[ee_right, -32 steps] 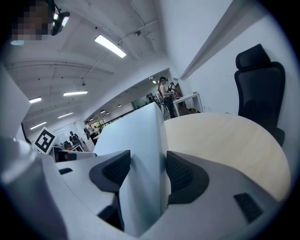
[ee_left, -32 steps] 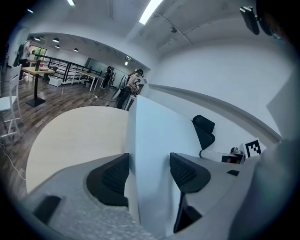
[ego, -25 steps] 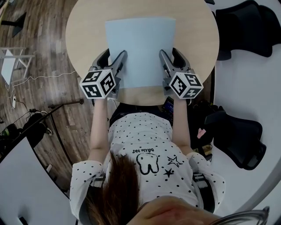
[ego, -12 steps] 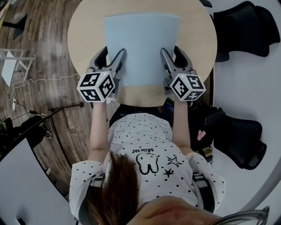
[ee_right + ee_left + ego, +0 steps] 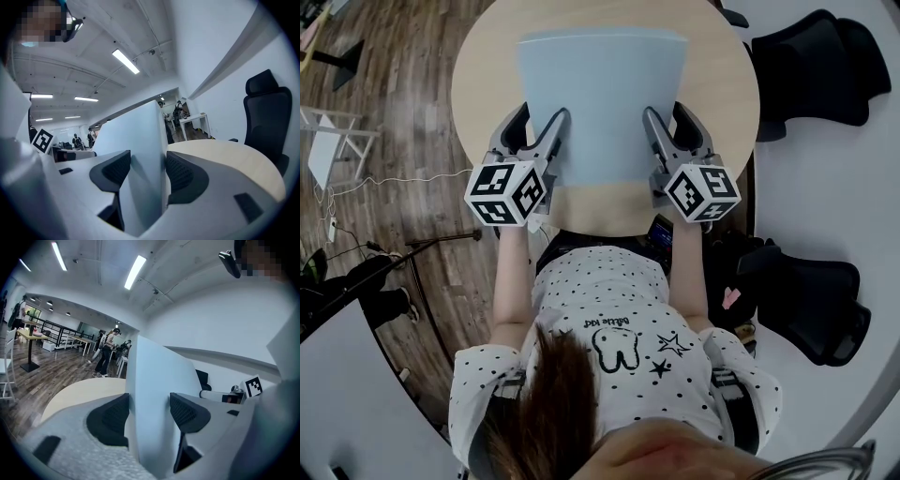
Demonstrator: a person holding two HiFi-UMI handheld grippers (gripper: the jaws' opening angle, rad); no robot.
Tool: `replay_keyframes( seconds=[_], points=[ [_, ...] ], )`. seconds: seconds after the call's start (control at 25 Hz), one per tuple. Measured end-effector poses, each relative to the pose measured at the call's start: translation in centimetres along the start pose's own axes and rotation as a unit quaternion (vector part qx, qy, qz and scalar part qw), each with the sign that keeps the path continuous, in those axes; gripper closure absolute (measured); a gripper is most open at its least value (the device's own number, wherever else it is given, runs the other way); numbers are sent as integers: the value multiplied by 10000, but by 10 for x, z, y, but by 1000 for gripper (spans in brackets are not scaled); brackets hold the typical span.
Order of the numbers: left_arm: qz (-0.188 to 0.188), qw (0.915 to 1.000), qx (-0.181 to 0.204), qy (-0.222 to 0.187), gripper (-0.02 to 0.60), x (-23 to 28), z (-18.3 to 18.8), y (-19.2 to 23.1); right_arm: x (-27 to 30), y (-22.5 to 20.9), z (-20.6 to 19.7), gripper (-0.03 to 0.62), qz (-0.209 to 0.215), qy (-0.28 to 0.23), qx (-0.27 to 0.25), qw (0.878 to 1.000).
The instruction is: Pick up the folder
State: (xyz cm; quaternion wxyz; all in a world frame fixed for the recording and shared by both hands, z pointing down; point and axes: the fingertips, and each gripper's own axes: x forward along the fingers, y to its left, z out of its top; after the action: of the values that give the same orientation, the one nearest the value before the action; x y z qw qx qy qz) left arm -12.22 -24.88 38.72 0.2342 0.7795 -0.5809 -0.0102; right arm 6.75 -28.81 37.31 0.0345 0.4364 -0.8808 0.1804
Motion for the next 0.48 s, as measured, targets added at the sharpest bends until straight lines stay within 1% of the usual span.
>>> replay_keyframes(
  seconds=[0.48],
  points=[
    [0,9990,240,-369,305,-15,30,-13,-8,13,27,358,135,-297,-98,9994]
  ],
)
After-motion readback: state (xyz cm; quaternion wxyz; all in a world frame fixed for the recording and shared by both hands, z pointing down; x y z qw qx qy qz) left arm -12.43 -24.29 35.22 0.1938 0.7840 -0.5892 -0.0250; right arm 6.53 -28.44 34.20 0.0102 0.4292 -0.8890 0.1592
